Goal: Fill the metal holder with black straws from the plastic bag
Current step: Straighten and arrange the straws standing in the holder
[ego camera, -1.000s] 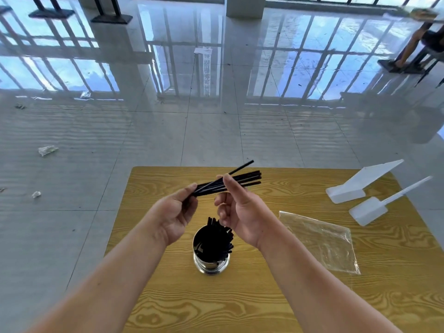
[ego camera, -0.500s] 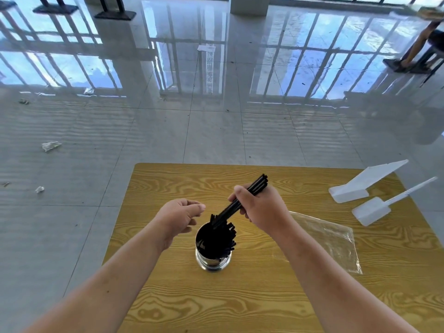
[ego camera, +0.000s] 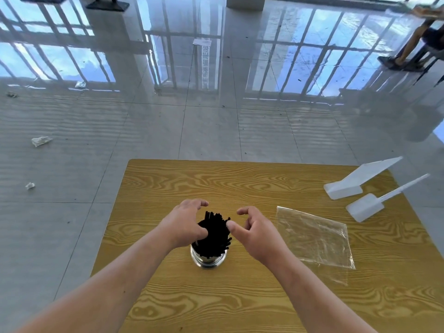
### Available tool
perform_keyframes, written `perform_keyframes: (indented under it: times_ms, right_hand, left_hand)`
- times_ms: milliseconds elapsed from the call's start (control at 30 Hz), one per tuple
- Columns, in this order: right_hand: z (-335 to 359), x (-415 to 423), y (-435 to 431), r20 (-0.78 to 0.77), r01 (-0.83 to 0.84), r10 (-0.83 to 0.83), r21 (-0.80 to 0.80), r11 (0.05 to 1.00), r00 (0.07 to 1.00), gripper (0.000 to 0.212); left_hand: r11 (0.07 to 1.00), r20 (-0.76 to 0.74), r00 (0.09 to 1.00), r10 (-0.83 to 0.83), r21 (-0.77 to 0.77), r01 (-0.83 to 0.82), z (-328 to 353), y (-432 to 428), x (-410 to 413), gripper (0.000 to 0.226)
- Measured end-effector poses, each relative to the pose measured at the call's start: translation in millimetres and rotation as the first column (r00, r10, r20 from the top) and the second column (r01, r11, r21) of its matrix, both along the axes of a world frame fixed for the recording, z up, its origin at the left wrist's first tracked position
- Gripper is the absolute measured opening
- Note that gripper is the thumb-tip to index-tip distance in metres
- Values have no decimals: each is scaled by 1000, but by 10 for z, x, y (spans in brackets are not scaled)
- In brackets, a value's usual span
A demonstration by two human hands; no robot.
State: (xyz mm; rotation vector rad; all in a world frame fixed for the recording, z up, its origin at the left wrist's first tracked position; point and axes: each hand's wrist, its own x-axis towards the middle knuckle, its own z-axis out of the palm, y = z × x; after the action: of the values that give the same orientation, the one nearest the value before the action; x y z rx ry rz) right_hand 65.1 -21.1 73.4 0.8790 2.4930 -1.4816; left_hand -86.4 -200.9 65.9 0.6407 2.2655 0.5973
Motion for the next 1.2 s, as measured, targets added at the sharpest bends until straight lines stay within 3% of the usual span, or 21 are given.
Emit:
perform_keyframes:
  times_ms: [133, 233, 433, 600, 667, 800, 933, 1100, 1200]
  right_hand:
    - [-123, 149, -232, 269, -221, 188, 95, 971, 945, 124]
    - [-268, 149, -420, 341, -301, 234, 158, 941, 911, 142]
    - [-359, -40, -404, 242, -187, 133, 218, 958, 961, 111]
    - [-284, -232, -271, 174, -152, 117, 204, 967, 978, 45]
    - [-240, -308, -245, 149, -136, 109, 184, 973, 983, 30]
    - [-168, -424, -217, 89, -169, 156, 167, 971, 984, 19]
    - [-168, -470, -185, 21, -250, 250, 63, 966, 968, 5]
    - [-234, -448, -163, -56, -181, 175, -128, 975, 983, 24]
    - [-271, -390, -123, -99, -67, 48, -202, 977, 994, 28]
  left_hand:
    - [998, -28, 998, -65, -29, 64, -44, 33, 38, 87]
    - [997, -16, 998, -63, -35, 62, -85, 19, 25, 83]
    - [985, -22, 988, -150, -94, 147, -136, -56, 17, 77]
    - [977, -89, 976, -197, -96, 188, -167, -105, 90, 91]
    - [977, -108, 973, -203, -87, 194, -194, -121, 117, 91]
    - [989, -81, 985, -150, -26, 149, -217, -162, 120, 65]
    - [980, -28, 981, -191, -54, 189, -228, -207, 108, 75]
    - [987, -22, 988, -156, -44, 155, -259, -223, 154, 100]
    - [998, -131, 989, -67, -7, 67, -307, -190, 219, 77]
